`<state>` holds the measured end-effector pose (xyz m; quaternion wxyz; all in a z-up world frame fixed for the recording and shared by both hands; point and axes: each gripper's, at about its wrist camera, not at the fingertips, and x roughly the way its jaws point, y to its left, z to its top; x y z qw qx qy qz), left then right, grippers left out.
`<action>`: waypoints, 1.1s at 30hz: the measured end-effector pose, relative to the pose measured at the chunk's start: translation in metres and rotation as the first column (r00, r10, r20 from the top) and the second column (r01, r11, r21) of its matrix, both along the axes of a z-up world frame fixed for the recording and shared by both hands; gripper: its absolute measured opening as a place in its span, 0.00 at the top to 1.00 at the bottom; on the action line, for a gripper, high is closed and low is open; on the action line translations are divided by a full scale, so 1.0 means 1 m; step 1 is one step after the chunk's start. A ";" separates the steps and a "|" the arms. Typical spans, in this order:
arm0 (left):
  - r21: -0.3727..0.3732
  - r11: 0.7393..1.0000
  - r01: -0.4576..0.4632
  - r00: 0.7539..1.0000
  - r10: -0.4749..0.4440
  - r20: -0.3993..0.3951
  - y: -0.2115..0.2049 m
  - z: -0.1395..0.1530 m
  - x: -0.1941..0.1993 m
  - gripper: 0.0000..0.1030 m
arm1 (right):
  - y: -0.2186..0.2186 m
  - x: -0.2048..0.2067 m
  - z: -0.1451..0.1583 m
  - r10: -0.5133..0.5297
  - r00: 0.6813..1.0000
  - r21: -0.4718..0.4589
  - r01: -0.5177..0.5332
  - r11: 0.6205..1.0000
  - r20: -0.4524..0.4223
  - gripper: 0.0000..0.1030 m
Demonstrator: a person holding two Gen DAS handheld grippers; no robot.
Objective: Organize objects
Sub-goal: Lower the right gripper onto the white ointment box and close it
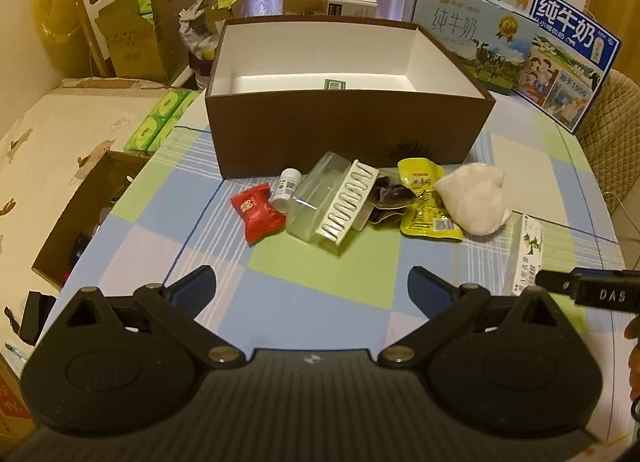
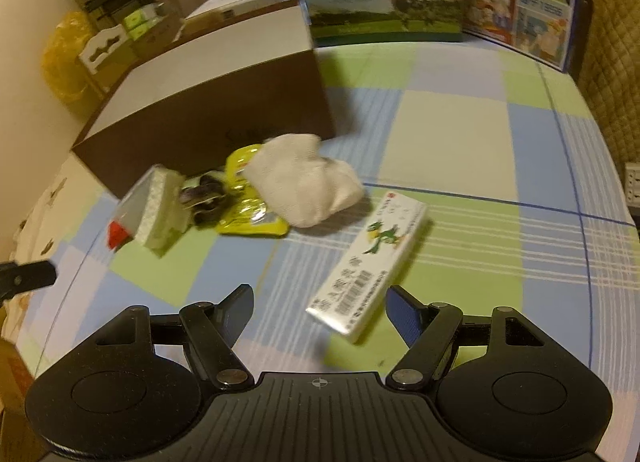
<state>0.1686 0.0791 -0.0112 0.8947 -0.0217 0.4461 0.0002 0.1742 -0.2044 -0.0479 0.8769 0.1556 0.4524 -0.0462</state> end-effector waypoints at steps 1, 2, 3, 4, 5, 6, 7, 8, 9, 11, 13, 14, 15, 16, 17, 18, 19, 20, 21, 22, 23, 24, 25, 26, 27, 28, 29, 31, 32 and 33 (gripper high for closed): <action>0.002 1.000 -0.001 1.000 0.001 -0.003 0.001 -0.001 0.003 0.03 | -0.003 0.001 -0.001 -0.017 1.000 0.000 0.017 1.000 0.004 0.31; 0.005 1.000 -0.001 1.000 0.001 -0.005 0.002 -0.003 0.006 0.04 | -0.005 0.003 -0.002 -0.035 0.999 -0.002 0.035 0.999 0.006 0.31; 0.008 1.000 -0.001 1.000 0.002 -0.011 0.004 -0.006 0.010 0.05 | -0.008 0.006 -0.003 -0.051 0.999 -0.003 0.051 0.999 0.006 0.31; 0.009 1.000 -0.002 1.000 0.003 -0.019 0.005 -0.008 0.014 0.06 | -0.010 0.010 -0.005 -0.069 0.998 -0.005 0.069 0.998 0.006 0.32; 0.009 1.000 -0.003 1.000 0.003 -0.025 0.007 -0.011 0.017 0.08 | -0.012 0.013 -0.007 -0.085 0.996 -0.010 0.085 0.996 0.002 0.33; 0.010 1.000 -0.004 0.999 0.005 -0.032 0.010 -0.013 0.021 0.08 | -0.013 0.016 -0.010 -0.100 0.995 -0.014 0.100 0.995 -0.006 0.34; 0.011 1.000 -0.006 0.999 0.007 -0.036 0.012 -0.015 0.024 0.08 | -0.015 0.020 -0.013 -0.111 0.994 -0.015 0.111 0.994 -0.012 0.35; 0.013 1.000 -0.008 0.999 0.008 -0.040 0.015 -0.017 0.027 0.08 | -0.017 0.024 -0.016 -0.122 0.992 -0.019 0.122 0.992 -0.022 0.38; 0.016 1.000 -0.009 0.999 0.009 -0.043 0.018 -0.019 0.029 0.08 | -0.018 0.028 -0.020 -0.135 0.990 -0.024 0.134 0.991 -0.033 0.39; 0.023 1.000 -0.011 0.999 0.012 -0.048 0.024 -0.022 0.034 0.08 | -0.021 0.034 -0.028 -0.163 0.985 -0.026 0.161 0.987 -0.052 0.42; 0.029 0.999 -0.018 0.999 0.020 -0.047 0.030 -0.024 0.039 0.08 | -0.024 0.040 -0.035 -0.186 0.980 -0.016 0.186 0.982 -0.067 0.43; 0.033 0.999 -0.023 0.998 0.024 -0.049 0.034 -0.025 0.042 0.08 | -0.025 0.042 -0.039 -0.195 0.978 -0.013 0.195 0.981 -0.070 0.43; 0.034 0.999 -0.027 0.998 0.028 -0.051 0.037 -0.027 0.045 0.08 | -0.025 0.044 -0.041 -0.203 0.976 -0.016 0.202 0.979 -0.076 0.44; 0.034 0.999 -0.031 0.998 0.033 -0.052 0.040 -0.028 0.049 0.08 | -0.025 0.046 -0.043 -0.207 0.975 -0.021 0.206 0.978 -0.078 0.44; 0.034 0.999 -0.036 0.998 0.038 -0.054 0.043 -0.031 0.052 0.09 | -0.025 0.047 -0.045 -0.205 0.976 -0.024 0.204 0.979 -0.076 0.45; 0.033 0.999 -0.041 0.997 0.042 -0.057 0.046 -0.033 0.055 0.10 | -0.025 0.049 -0.048 -0.203 0.976 -0.031 0.201 0.979 -0.079 0.47; 0.029 0.999 -0.045 0.997 0.047 -0.059 0.049 -0.035 0.059 0.10 | -0.024 0.050 -0.050 -0.200 0.976 -0.041 0.197 0.980 -0.086 0.52; 0.022 0.998 -0.052 0.997 0.053 -0.064 0.052 -0.037 0.063 0.12 | -0.024 0.051 -0.053 -0.200 0.975 -0.054 0.195 0.979 -0.093 0.56; 0.016 0.998 -0.057 0.996 0.058 -0.070 0.055 -0.040 0.068 0.13 | -0.024 0.051 -0.055 -0.198 0.976 -0.060 0.193 0.979 -0.091 0.56; 0.011 0.998 -0.060 0.995 0.061 -0.075 0.057 -0.042 0.073 0.14 | -0.025 0.051 -0.056 -0.197 0.976 -0.062 0.192 0.979 -0.087 0.58; 0.003 0.998 -0.065 0.995 0.065 -0.080 0.060 -0.045 0.078 0.15 | -0.025 0.050 -0.056 -0.193 0.977 -0.067 0.188 0.980 -0.086 0.59; -0.004 0.998 -0.070 0.994 0.069 -0.089 0.063 -0.048 0.083 0.16 | -0.025 0.051 -0.056 -0.188 0.978 -0.073 0.182 0.981 -0.088 0.59; -0.016 0.997 -0.074 0.992 0.072 -0.100 0.066 -0.051 0.088 0.17 | -0.025 0.051 -0.056 -0.185 0.979 -0.074 0.178 0.981 -0.091 0.59; -0.024 0.997 -0.079 0.992 0.076 -0.104 0.070 -0.053 0.093 0.19 | -0.026 0.050 -0.055 -0.185 0.978 -0.069 0.179 0.981 -0.093 0.60; -0.026 0.996 -0.085 0.991 0.081 -0.108 0.072 -0.055 0.098 0.21 | -0.027 0.049 -0.055 -0.189 0.977 -0.064 0.183 0.981 -0.095 0.60; -0.024 0.996 -0.089 0.990 0.086 -0.112 0.075 -0.057 0.104 0.22 | -0.028 0.049 -0.055 -0.194 0.976 -0.061 0.189 0.980 -0.097 0.61; -0.027 0.996 -0.089 0.990 0.086 -0.113 0.076 -0.058 0.109 0.22 | -0.029 0.048 -0.055 -0.198 0.975 -0.064 0.192 0.979 -0.097 0.62; -0.025 0.995 -0.092 0.989 0.089 -0.115 0.078 -0.063 0.119 0.24 | -0.029 0.046 -0.054 -0.199 0.975 -0.074 0.192 0.979 -0.098 0.63; -0.024 0.995 -0.093 0.989 0.090 -0.119 0.078 -0.066 0.123 0.24 | -0.029 0.045 -0.054 -0.200 0.975 -0.073 0.194 0.978 -0.098 0.63; -0.028 0.995 -0.092 0.989 0.088 -0.121 0.078 -0.068 0.127 0.24 | -0.029 0.044 -0.054 -0.203 0.974 -0.072 0.196 0.978 -0.098 0.63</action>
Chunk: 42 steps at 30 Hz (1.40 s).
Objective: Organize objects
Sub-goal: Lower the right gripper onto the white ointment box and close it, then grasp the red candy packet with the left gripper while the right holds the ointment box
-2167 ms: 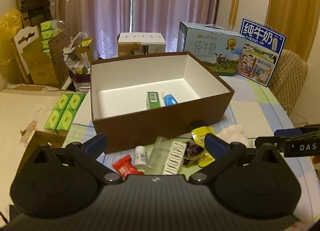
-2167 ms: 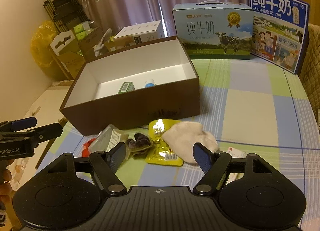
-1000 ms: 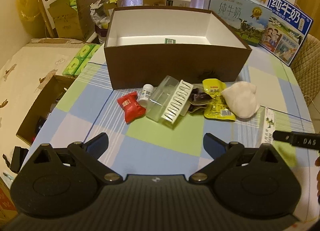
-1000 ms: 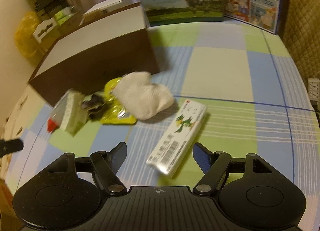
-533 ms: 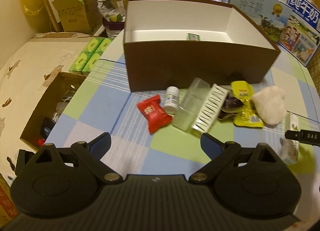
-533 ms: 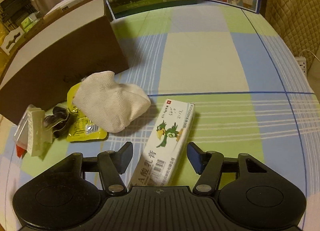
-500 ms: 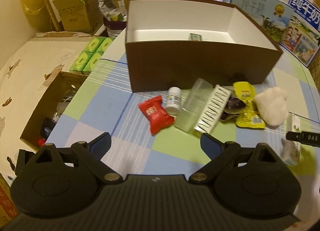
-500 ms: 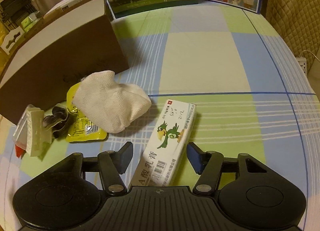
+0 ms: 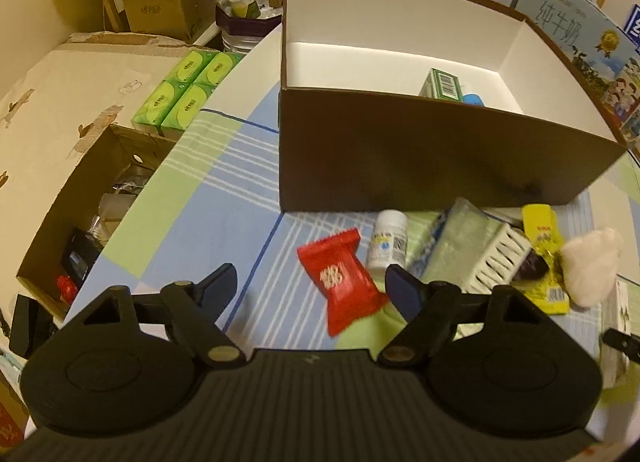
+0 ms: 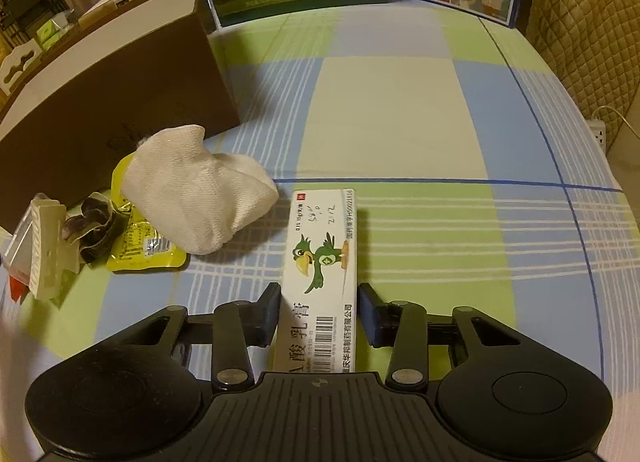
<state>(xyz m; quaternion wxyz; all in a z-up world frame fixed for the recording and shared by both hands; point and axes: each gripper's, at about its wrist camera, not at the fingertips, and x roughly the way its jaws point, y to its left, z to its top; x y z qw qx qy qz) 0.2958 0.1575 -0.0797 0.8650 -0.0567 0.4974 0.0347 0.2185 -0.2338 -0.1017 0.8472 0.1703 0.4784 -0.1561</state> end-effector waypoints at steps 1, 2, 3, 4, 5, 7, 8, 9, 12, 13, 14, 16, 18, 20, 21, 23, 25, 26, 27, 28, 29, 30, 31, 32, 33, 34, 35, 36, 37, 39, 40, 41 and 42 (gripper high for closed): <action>-0.001 1.000 0.002 1.000 -0.002 -0.001 0.000 -0.003 0.004 0.25 | 0.000 0.000 0.000 -0.002 1.000 0.000 0.002 1.000 -0.001 0.63; 0.004 1.000 0.005 1.000 -0.005 -0.007 -0.001 -0.006 0.008 0.28 | -0.001 -0.001 0.000 -0.004 1.000 -0.001 0.004 1.000 -0.001 0.64; 0.004 1.000 0.008 1.000 -0.008 -0.013 -0.002 -0.009 0.010 0.30 | -0.001 -0.001 0.000 -0.005 1.000 0.000 0.005 1.000 -0.001 0.64; 0.002 1.000 0.012 1.000 -0.012 -0.021 -0.003 -0.012 0.013 0.31 | -0.001 -0.001 0.000 -0.006 1.000 0.000 0.006 1.000 0.000 0.64; 0.002 1.000 0.015 1.000 -0.015 -0.027 -0.004 -0.015 0.015 0.32 | -0.001 -0.001 0.000 -0.007 1.000 0.001 0.007 1.000 0.000 0.64; 0.007 1.000 0.017 0.999 -0.016 -0.039 -0.005 -0.021 0.018 0.35 | -0.001 -0.001 0.000 -0.006 1.000 -0.002 0.006 1.000 -0.002 0.64; 0.009 1.000 0.016 0.999 -0.016 -0.044 -0.005 -0.023 0.018 0.37 | 0.000 -0.001 0.000 -0.005 1.000 -0.003 0.005 1.000 -0.003 0.64; 0.006 1.000 0.018 0.999 -0.017 -0.047 -0.005 -0.026 0.019 0.40 | 0.000 -0.001 0.000 -0.005 1.000 -0.003 0.005 1.000 -0.003 0.64; 0.005 1.000 0.026 0.998 -0.025 -0.062 -0.004 -0.033 0.022 0.48 | -0.001 -0.001 -0.001 -0.003 1.000 -0.006 0.003 1.000 -0.002 0.64; 0.006 1.000 0.027 0.998 -0.027 -0.064 -0.004 -0.034 0.022 0.48 | 0.000 -0.001 -0.001 -0.002 1.000 -0.006 0.002 1.000 -0.003 0.64; 0.013 0.999 0.033 0.998 -0.032 -0.058 -0.005 -0.034 0.022 0.49 | 0.000 -0.001 0.000 0.000 1.000 -0.009 0.000 1.000 -0.005 0.64; 0.020 0.998 0.051 0.997 -0.050 -0.052 -0.007 -0.034 0.023 0.55 | 0.001 0.001 -0.001 0.008 1.000 -0.018 -0.008 1.000 -0.010 0.64; 0.026 0.998 0.065 0.997 -0.063 -0.050 -0.009 -0.033 0.024 0.60 | 0.003 0.002 -0.001 0.015 1.000 -0.030 -0.016 0.999 -0.017 0.64; 0.048 0.995 0.085 0.995 -0.083 -0.053 -0.013 -0.033 0.024 0.66 | 0.005 0.003 -0.001 0.020 1.000 -0.038 -0.021 0.999 -0.022 0.64; 0.057 0.994 0.096 0.994 -0.093 -0.053 -0.015 -0.034 0.024 0.70 | 0.005 0.003 -0.001 0.021 1.000 -0.039 -0.022 0.999 -0.023 0.64; 0.068 0.992 0.104 0.994 -0.101 -0.049 -0.017 -0.034 0.021 0.73 | 0.005 0.004 -0.001 0.024 0.999 -0.042 -0.025 0.999 -0.022 0.64; 0.067 0.992 0.106 0.994 -0.103 -0.045 -0.017 -0.033 0.018 0.75 | 0.006 0.004 -0.002 0.031 0.999 -0.048 -0.032 0.998 -0.022 0.65; 0.061 0.992 0.107 0.994 -0.104 -0.045 -0.017 -0.033 0.017 0.76 | 0.007 0.004 -0.002 0.039 0.999 -0.053 -0.040 0.998 -0.022 0.65; 0.056 0.993 0.107 0.993 -0.105 -0.046 -0.016 -0.032 0.016 0.76 | 0.008 0.003 -0.002 0.044 0.999 -0.055 -0.045 0.997 -0.021 0.65; 0.054 0.993 0.108 0.993 -0.106 -0.046 -0.016 -0.032 0.015 0.76 | 0.007 0.003 -0.002 0.045 0.999 -0.053 -0.046 0.998 -0.017 0.66; 0.051 0.993 0.107 0.993 -0.105 -0.047 -0.015 -0.031 0.012 0.77 | 0.007 0.002 -0.002 0.045 0.999 -0.049 -0.046 0.998 -0.013 0.66; 0.049 0.993 0.104 0.994 -0.101 -0.048 -0.014 -0.030 0.011 0.77 | 0.006 0.002 -0.002 0.046 0.999 -0.043 -0.046 0.998 -0.010 0.66; 0.047 0.994 0.100 0.994 -0.098 -0.050 -0.013 -0.029 0.010 0.77 | 0.004 0.001 -0.002 0.046 0.999 -0.035 -0.046 0.998 -0.008 0.66; 0.044 0.994 0.099 0.994 -0.097 -0.051 -0.012 -0.028 0.009 0.78 | 0.003 0.000 -0.001 0.042 0.999 -0.026 -0.042 0.999 -0.006 0.66; 0.041 0.994 0.098 0.994 -0.096 -0.050 -0.011 -0.027 0.007 0.78 | 0.002 -0.001 -0.001 0.039 0.999 -0.019 -0.040 0.999 -0.005 0.66; 0.042 0.994 0.097 0.994 -0.095 -0.047 -0.011 -0.025 0.004 0.78 | 0.001 -0.002 0.000 0.038 0.999 -0.014 -0.038 0.999 -0.003 0.66; 0.044 0.994 0.096 0.995 -0.094 -0.045 -0.010 -0.024 0.002 0.78 | 0.000 -0.003 0.001 0.036 0.999 -0.012 -0.036 0.999 0.001 0.66; 0.045 0.994 0.095 0.995 -0.093 -0.043 -0.009 -0.022 0.000 0.78 | -0.001 -0.005 0.003 0.034 0.999 -0.010 -0.034 0.999 0.005 0.66; 0.044 0.995 0.094 0.995 -0.092 -0.042 -0.008 -0.020 -0.003 0.78 | -0.002 -0.006 0.004 0.033 0.999 -0.007 -0.033 0.999 0.009 0.66; 0.041 0.995 0.094 0.995 -0.093 -0.034 -0.007 -0.015 -0.008 0.78 | -0.003 -0.008 0.009 0.036 0.999 0.003 -0.036 0.999 0.013 0.66; 0.043 0.995 0.094 0.995 -0.093 -0.027 -0.007 -0.012 -0.010 0.78 | -0.002 -0.009 0.011 0.038 0.999 0.005 -0.038 0.999 0.018 0.66; 0.044 0.995 0.093 0.996 -0.092 -0.022 -0.007 -0.008 -0.013 0.78 | -0.002 -0.009 0.014 0.041 0.999 0.005 -0.041 0.999 0.024 0.66; 0.042 0.995 0.092 0.996 -0.091 -0.017 -0.006 -0.005 -0.014 0.78 | -0.002 -0.009 0.017 0.044 0.999 0.007 -0.045 0.999 0.030 0.66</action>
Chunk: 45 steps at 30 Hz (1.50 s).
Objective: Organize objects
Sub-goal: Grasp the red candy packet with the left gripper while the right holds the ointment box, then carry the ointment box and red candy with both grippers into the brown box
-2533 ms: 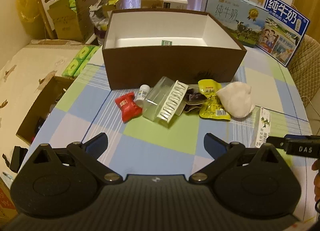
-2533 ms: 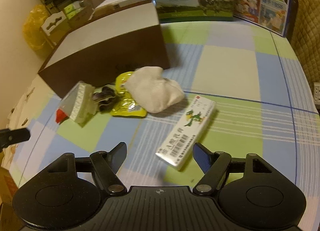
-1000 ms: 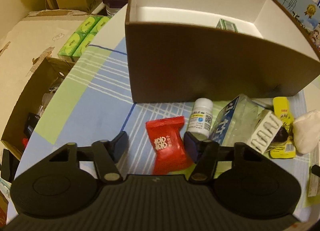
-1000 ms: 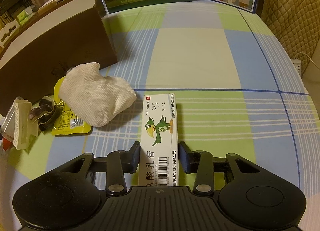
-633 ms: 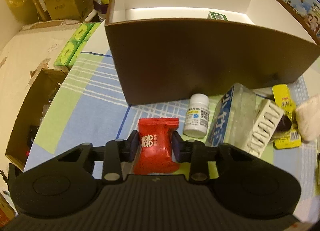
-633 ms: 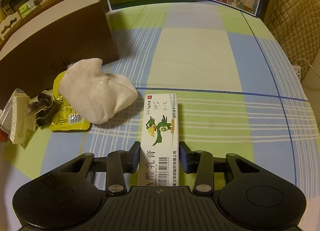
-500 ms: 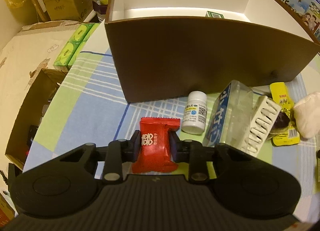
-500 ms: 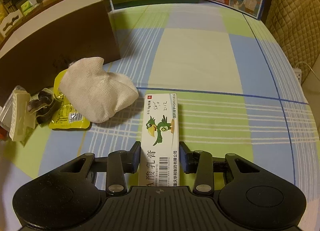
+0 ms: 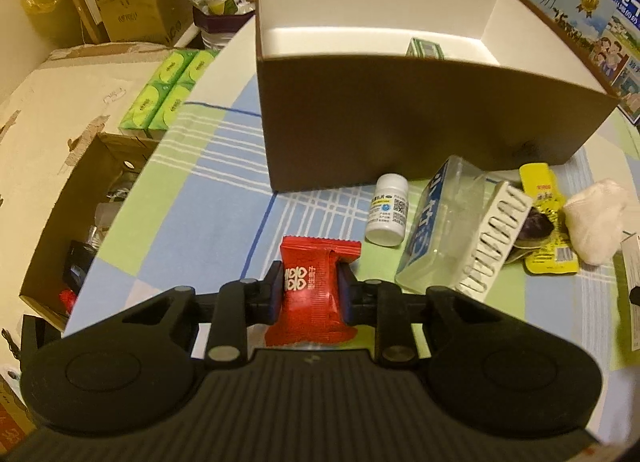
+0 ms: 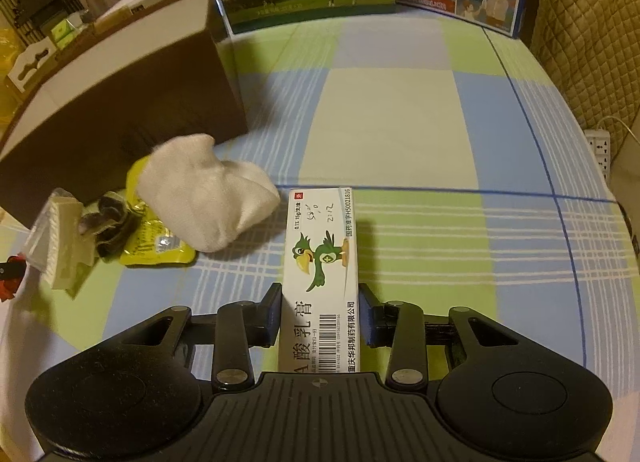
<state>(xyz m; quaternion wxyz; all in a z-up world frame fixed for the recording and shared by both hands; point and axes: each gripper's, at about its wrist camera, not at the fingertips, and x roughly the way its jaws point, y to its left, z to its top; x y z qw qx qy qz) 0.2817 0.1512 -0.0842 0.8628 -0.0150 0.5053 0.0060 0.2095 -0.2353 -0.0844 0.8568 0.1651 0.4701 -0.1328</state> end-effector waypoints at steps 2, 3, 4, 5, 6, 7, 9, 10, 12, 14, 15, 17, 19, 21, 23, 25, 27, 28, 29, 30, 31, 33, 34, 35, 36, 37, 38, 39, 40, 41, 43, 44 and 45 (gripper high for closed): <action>-0.010 1.000 0.001 1.000 -0.001 0.020 0.001 0.010 -0.005 0.78 | 0.001 0.000 0.007 0.008 1.000 0.004 -0.008 1.000 0.013 0.66; -0.010 1.000 0.003 1.000 -0.003 0.031 0.002 0.016 -0.006 0.78 | 0.002 -0.001 0.011 0.015 1.000 0.007 -0.015 1.000 0.022 0.66; -0.008 1.000 0.003 0.999 -0.003 0.042 0.001 0.022 -0.007 0.78 | 0.004 0.000 0.016 0.023 0.999 0.009 -0.023 1.000 0.031 0.66; -0.007 1.000 0.003 0.998 -0.003 0.055 0.002 0.027 -0.007 0.78 | 0.005 0.000 0.020 0.032 0.999 0.011 -0.033 0.999 0.040 0.66; -0.008 1.000 0.003 0.998 -0.003 0.071 0.002 0.033 -0.008 0.78 | 0.007 0.001 0.026 0.044 0.998 0.011 -0.045 0.999 0.053 0.66; -0.010 1.000 0.004 0.996 -0.003 0.085 0.003 0.040 -0.008 0.78 | 0.009 0.001 0.030 0.055 0.996 0.011 -0.056 0.998 0.063 0.66; -0.012 1.000 0.003 0.994 -0.002 0.111 0.004 0.052 -0.007 0.78 | 0.014 0.004 0.041 0.080 0.993 0.012 -0.081 0.997 0.086 0.66; -0.013 1.000 0.004 0.992 -0.003 0.128 0.004 0.059 -0.006 0.78 | 0.017 0.006 0.046 0.092 0.991 0.011 -0.093 0.996 0.099 0.66; -0.014 1.000 0.007 0.987 -0.005 0.158 0.004 0.070 -0.003 0.78 | 0.021 0.012 0.057 0.119 0.985 0.008 -0.121 0.993 0.123 0.66; -0.019 1.000 0.019 0.983 -0.015 0.181 0.001 0.081 0.002 0.78 | 0.025 0.021 0.068 0.145 0.978 0.008 -0.147 0.989 0.150 0.66; -0.019 0.999 0.026 0.981 -0.022 0.193 -0.001 0.085 0.005 0.78 | 0.026 0.026 0.073 0.157 0.974 0.006 -0.160 0.987 0.162 0.66; -0.019 0.999 0.035 0.977 -0.030 0.212 -0.005 0.093 0.009 0.78 | 0.030 0.036 0.083 0.182 0.965 -0.003 -0.185 0.983 0.188 0.66; -0.023 0.999 0.040 0.974 -0.034 0.222 -0.009 0.097 0.016 0.78 | 0.033 0.045 0.092 0.203 0.957 -0.007 -0.206 0.978 0.209 0.66; -0.021 0.999 0.044 0.972 -0.038 0.233 -0.012 0.101 0.022 0.78 | 0.037 0.055 0.101 0.227 0.946 -0.017 -0.229 0.973 0.232 0.66; -0.020 0.999 0.046 0.969 -0.039 0.243 -0.014 0.104 0.029 0.78 | 0.040 0.064 0.108 0.247 0.936 -0.029 -0.248 0.968 0.249 0.66; -0.020 0.999 0.045 0.968 -0.039 0.250 -0.015 0.106 0.036 0.78 | 0.042 0.074 0.114 0.264 0.928 -0.035 -0.264 0.964 0.263 0.66; -0.020 0.999 0.042 0.966 -0.036 0.257 -0.016 0.108 0.044 0.78 | 0.044 0.086 0.120 0.269 0.923 -0.044 -0.267 0.963 0.277 0.66; -0.020 0.999 0.041 0.965 -0.035 0.260 -0.016 0.109 0.050 0.78 | 0.045 0.093 0.123 0.274 0.918 -0.048 -0.272 0.961 0.287 0.66; -0.019 0.999 0.041 0.965 -0.034 0.262 -0.017 0.110 0.054 0.78 | 0.045 0.099 0.125 0.279 0.914 -0.052 -0.276 0.960 0.294 0.66; -0.017 0.999 0.040 0.964 -0.034 0.265 -0.018 0.110 0.059 0.78 | 0.046 0.106 0.128 0.284 0.910 -0.057 -0.281 0.958 0.301 0.66; -0.014 0.999 0.041 0.962 -0.036 0.269 -0.020 0.112 0.064 0.78 | 0.048 0.114 0.131 0.293 0.905 -0.062 -0.288 0.956 0.309 0.66; -0.009 0.999 0.043 0.962 -0.039 0.271 -0.023 0.113 0.075 0.78 | 0.050 0.128 0.136 0.307 0.898 -0.070 -0.300 0.951 0.316 0.66; -0.008 0.999 0.044 0.962 -0.040 0.271 -0.024 0.113 0.080 0.78 | 0.050 0.136 0.137 0.313 0.895 -0.075 -0.306 0.949 0.319 0.66; -0.006 0.999 0.045 0.962 -0.042 0.271 -0.026 0.113 0.086 0.78 | 0.051 0.144 0.138 0.320 0.893 -0.079 -0.312 0.947 0.317 0.66; -0.003 0.999 0.047 0.962 -0.044 0.270 -0.028 0.113 0.090 0.78 | 0.051 0.153 0.138 0.326 0.893 -0.080 -0.317 0.945 0.312 0.66; 0.002 0.999 0.047 0.962 -0.045 0.268 -0.030 0.112 0.095 0.78 | 0.051 0.160 0.138 0.330 0.892 -0.079 -0.321 0.944 0.309 0.66; 0.004 0.999 0.047 0.963 -0.047 0.264 -0.031 0.111 0.100 0.78 | 0.051 0.168 0.137 0.332 0.893 -0.076 -0.324 0.943 0.305 0.66; 0.006 0.999 0.048 0.965 -0.048 0.256 -0.031 0.109 0.105 0.78 | 0.051 0.175 0.135 0.333 0.894 -0.076 -0.326 0.942 0.300 0.66; 0.006 0.999 0.047 0.968 -0.047 0.248 -0.033 0.107 0.109 0.78 | 0.052 0.181 0.134 0.335 0.895 -0.077 -0.327 0.942 0.295 0.66; 0.004 0.999 0.047 0.969 -0.047 0.241 -0.033 0.104 0.113 0.78 | 0.052 0.187 0.132 0.338 0.895 -0.082 -0.329 0.941 0.291 0.66; 0.007 0.999 0.047 0.974 -0.047 0.221 -0.035 0.097 0.121 0.78 | 0.052 0.198 0.127 0.338 0.898 -0.088 -0.327 0.941 0.280 0.66; 0.008 0.999 0.048 0.976 -0.048 0.211 -0.036 0.093 0.124 0.78 | 0.051 0.204 0.125 0.337 0.901 -0.089 -0.326 0.941 0.274 0.66; 0.007 0.999 0.047 0.978 -0.048 0.201 -0.036 0.089 0.127 0.78 | 0.051 0.209 0.123 0.335 0.903 -0.089 -0.323 0.942 0.269 0.66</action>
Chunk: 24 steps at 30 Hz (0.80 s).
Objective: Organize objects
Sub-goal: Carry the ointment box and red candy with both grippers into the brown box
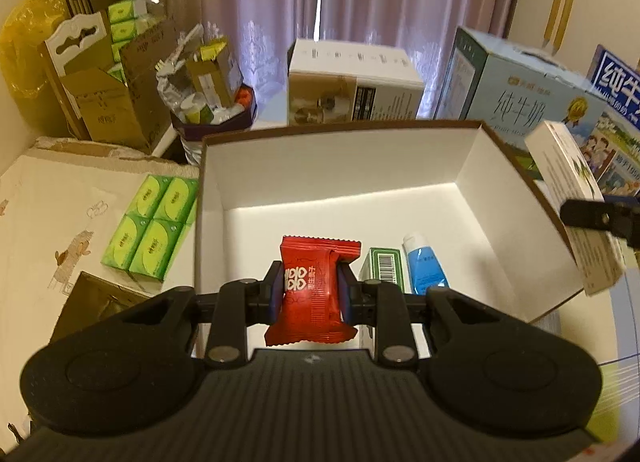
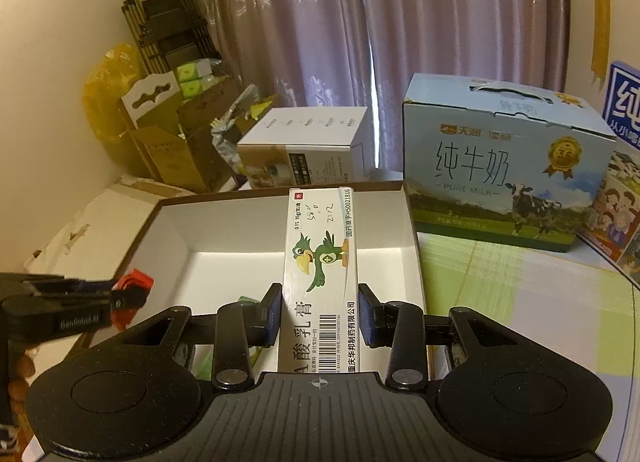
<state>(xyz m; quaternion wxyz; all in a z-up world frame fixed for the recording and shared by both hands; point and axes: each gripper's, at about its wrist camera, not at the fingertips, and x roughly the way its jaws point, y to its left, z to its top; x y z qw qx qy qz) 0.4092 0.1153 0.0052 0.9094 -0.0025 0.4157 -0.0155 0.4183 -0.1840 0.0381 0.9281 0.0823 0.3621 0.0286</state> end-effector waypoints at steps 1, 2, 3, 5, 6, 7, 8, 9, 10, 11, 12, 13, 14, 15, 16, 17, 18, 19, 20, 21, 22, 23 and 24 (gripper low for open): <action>0.001 1.000 -0.002 1.000 0.002 -0.012 0.000 -0.004 0.003 0.78 | 0.000 0.005 -0.003 -0.001 1.000 -0.004 0.001 1.000 -0.006 0.66; 0.000 1.000 -0.002 1.000 0.002 -0.023 0.000 -0.008 0.006 0.78 | 0.000 0.010 -0.006 0.000 1.000 -0.009 0.000 1.000 -0.011 0.66; -0.003 1.000 -0.004 0.999 0.004 -0.035 0.000 -0.012 0.009 0.78 | 0.000 0.014 -0.008 0.001 1.000 -0.012 -0.001 1.000 -0.015 0.66; -0.011 1.000 -0.010 0.998 0.009 -0.062 0.000 -0.020 0.014 0.78 | 0.000 0.022 -0.015 -0.001 1.000 -0.021 0.001 1.000 -0.030 0.66; -0.016 1.000 -0.009 0.997 0.008 -0.073 0.000 -0.024 0.017 0.78 | -0.001 0.025 -0.019 -0.004 0.999 -0.023 0.003 1.000 -0.037 0.66; -0.017 1.000 -0.011 0.997 0.010 -0.081 0.000 -0.027 0.018 0.78 | -0.002 0.029 -0.023 -0.006 0.999 -0.024 0.005 1.000 -0.048 0.66; -0.015 1.000 -0.012 0.996 0.011 -0.090 0.000 -0.030 0.019 0.78 | -0.002 0.033 -0.028 -0.009 0.998 -0.025 0.007 1.000 -0.062 0.66; -0.014 1.000 -0.014 0.995 0.012 -0.097 -0.002 -0.034 0.020 0.78 | -0.003 0.037 -0.032 -0.013 0.997 -0.028 0.011 1.000 -0.074 0.66; -0.015 1.000 -0.014 0.995 0.013 -0.103 -0.002 -0.036 0.021 0.78 | -0.004 0.040 -0.037 -0.017 0.996 -0.031 0.015 0.999 -0.088 0.66; -0.015 1.000 -0.015 0.994 0.013 -0.109 -0.003 -0.039 0.022 0.78 | -0.004 0.043 -0.042 -0.019 0.995 -0.033 0.016 0.999 -0.099 0.66; -0.013 1.000 -0.016 0.993 0.014 -0.118 -0.004 -0.042 0.024 0.78 | -0.005 0.045 -0.046 -0.022 0.994 -0.035 0.018 0.999 -0.111 0.66; -0.012 1.000 -0.015 0.992 0.014 -0.124 -0.005 -0.045 0.025 0.78 | -0.005 0.048 -0.051 -0.024 0.992 -0.038 0.020 0.999 -0.124 0.66; -0.010 1.000 -0.016 0.991 0.014 -0.130 -0.006 -0.048 0.027 0.78 | -0.006 0.050 -0.055 -0.026 0.990 -0.040 0.020 0.999 -0.136 0.66; -0.009 1.000 -0.016 0.990 0.015 -0.138 -0.007 -0.050 0.029 0.78 | -0.006 0.051 -0.059 -0.024 0.989 -0.041 0.018 0.999 -0.144 0.66; -0.008 1.000 -0.017 0.989 0.015 -0.146 -0.007 -0.053 0.030 0.78 | -0.006 0.052 -0.062 -0.021 0.988 -0.040 0.015 0.999 -0.152 0.66; -0.005 1.000 -0.018 0.988 0.017 -0.153 -0.008 -0.056 0.031 0.78 | -0.006 0.052 -0.066 -0.017 0.987 -0.042 0.011 0.999 -0.160 0.66; -0.003 1.000 -0.019 0.987 0.018 -0.160 -0.008 -0.058 0.032 0.78 | -0.007 0.053 -0.069 -0.015 0.986 -0.044 0.008 0.999 -0.166 0.66; -0.002 1.000 -0.020 0.986 0.019 -0.167 -0.008 -0.061 0.033 0.78 | -0.007 0.054 -0.071 -0.014 0.985 -0.045 0.007 0.999 -0.172 0.66; -0.001 1.000 -0.020 0.985 0.019 -0.173 -0.008 -0.063 0.034 0.78 | -0.008 0.054 -0.073 -0.013 0.984 -0.044 0.006 0.999 -0.177 0.66; 0.002 1.000 -0.021 0.984 0.021 -0.177 -0.008 -0.065 0.034 0.78 | -0.009 0.054 -0.075 -0.012 0.983 -0.042 0.004 0.999 -0.181 0.66; 0.004 1.000 -0.020 0.983 0.021 -0.182 -0.009 -0.067 0.035 0.78 | -0.009 0.055 -0.076 -0.011 0.983 -0.041 0.003 0.999 -0.185 0.66; 0.005 1.000 -0.021 0.982 0.021 -0.186 -0.009 -0.068 0.036 0.78 | -0.010 0.055 -0.078 -0.009 0.982 -0.042 0.002 0.999 -0.189 0.66; 0.005 1.000 -0.022 0.981 0.022 -0.191 -0.009 -0.069 0.037 0.78 | -0.010 0.055 -0.079 -0.009 0.981 -0.042 0.001 0.999 -0.192 0.66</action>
